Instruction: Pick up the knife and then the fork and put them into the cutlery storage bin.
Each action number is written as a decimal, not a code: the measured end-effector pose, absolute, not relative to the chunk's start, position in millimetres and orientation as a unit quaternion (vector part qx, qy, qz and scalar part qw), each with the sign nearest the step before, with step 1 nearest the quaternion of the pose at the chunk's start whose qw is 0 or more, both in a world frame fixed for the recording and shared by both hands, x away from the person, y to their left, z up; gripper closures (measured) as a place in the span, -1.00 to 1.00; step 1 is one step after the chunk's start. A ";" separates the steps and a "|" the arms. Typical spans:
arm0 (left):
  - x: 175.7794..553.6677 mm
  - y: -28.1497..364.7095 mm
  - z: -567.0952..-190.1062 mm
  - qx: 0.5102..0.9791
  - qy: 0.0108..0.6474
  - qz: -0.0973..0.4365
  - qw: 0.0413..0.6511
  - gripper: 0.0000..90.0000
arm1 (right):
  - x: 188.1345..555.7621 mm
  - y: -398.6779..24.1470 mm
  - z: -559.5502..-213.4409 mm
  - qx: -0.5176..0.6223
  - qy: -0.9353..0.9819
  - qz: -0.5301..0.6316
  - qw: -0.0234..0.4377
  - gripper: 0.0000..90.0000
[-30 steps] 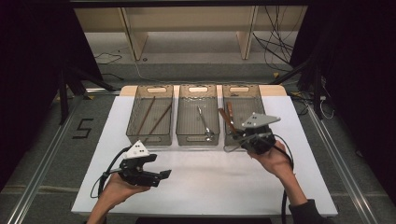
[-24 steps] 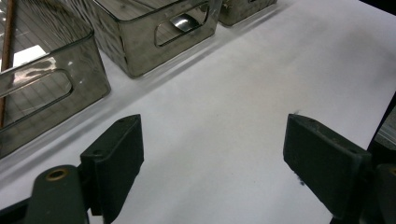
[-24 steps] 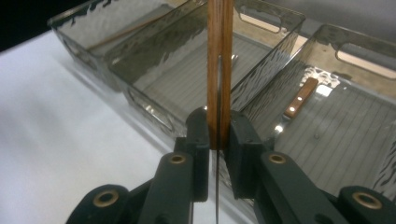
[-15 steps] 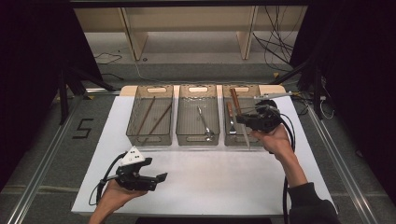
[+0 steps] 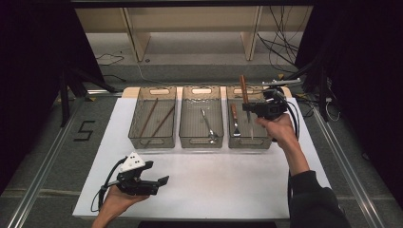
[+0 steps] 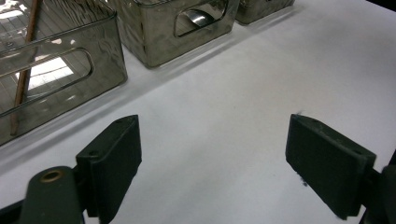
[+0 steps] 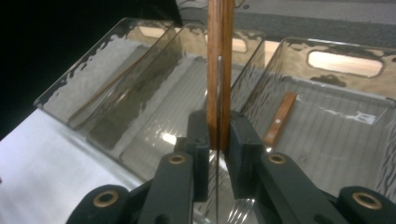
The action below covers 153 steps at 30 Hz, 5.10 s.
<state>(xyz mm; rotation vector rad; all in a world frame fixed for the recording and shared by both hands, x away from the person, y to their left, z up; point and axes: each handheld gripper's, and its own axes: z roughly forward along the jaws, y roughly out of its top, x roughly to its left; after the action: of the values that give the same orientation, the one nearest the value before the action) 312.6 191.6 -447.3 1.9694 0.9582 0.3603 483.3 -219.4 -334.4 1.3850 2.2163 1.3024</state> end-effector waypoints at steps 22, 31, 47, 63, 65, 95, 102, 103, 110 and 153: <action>310.5 191.5 -449.7 0.789 0.386 0.154 0.452 -0.60 | 523.9 -222.1 -346.5 0.518 0.731 0.425 0.130 0.80; 309.7 191.7 -449.1 0.785 0.386 0.158 0.458 -0.61 | 533.5 -215.4 -357.8 0.529 0.731 0.412 0.131 0.80; 309.2 191.3 -448.3 0.784 0.385 0.158 0.460 -0.61 | 539.8 -209.4 -372.8 0.541 0.731 0.398 0.120 0.80; 308.8 191.1 -448.1 0.783 0.384 0.157 0.463 -0.62 | 541.3 -207.2 -383.9 0.553 0.729 0.387 0.113 0.79; 308.8 191.0 -448.0 0.784 0.384 0.157 0.462 -0.62 | 541.6 -207.3 -386.0 0.556 0.729 0.384 0.110 0.79; 309.6 190.3 -450.7 0.782 0.386 0.155 0.464 -0.62 | 507.5 -201.2 -371.9 0.497 0.750 0.420 0.116 0.04; 309.8 191.2 -450.7 0.777 0.388 0.154 0.471 -0.62 | 482.4 -198.0 -369.0 0.462 0.756 0.449 0.117 -0.07; 310.1 191.5 -451.0 0.776 0.389 0.154 0.472 -0.62 | 479.1 -197.8 -369.1 0.459 0.756 0.451 0.118 -0.08; 310.5 191.7 -451.9 0.774 0.392 0.152 0.474 -0.62 | 456.1 -197.4 -372.2 0.427 0.759 0.476 0.120 -0.14; 308.7 193.2 -450.9 0.762 0.388 0.152 0.495 -0.63 | 342.5 -207.9 -422.9 0.317 0.769 0.538 0.135 -0.42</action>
<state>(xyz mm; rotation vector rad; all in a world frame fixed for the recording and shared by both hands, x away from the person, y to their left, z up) 308.7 193.2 -450.9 1.8471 0.9409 0.3672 342.5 -207.9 -422.9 0.9197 2.2284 1.5582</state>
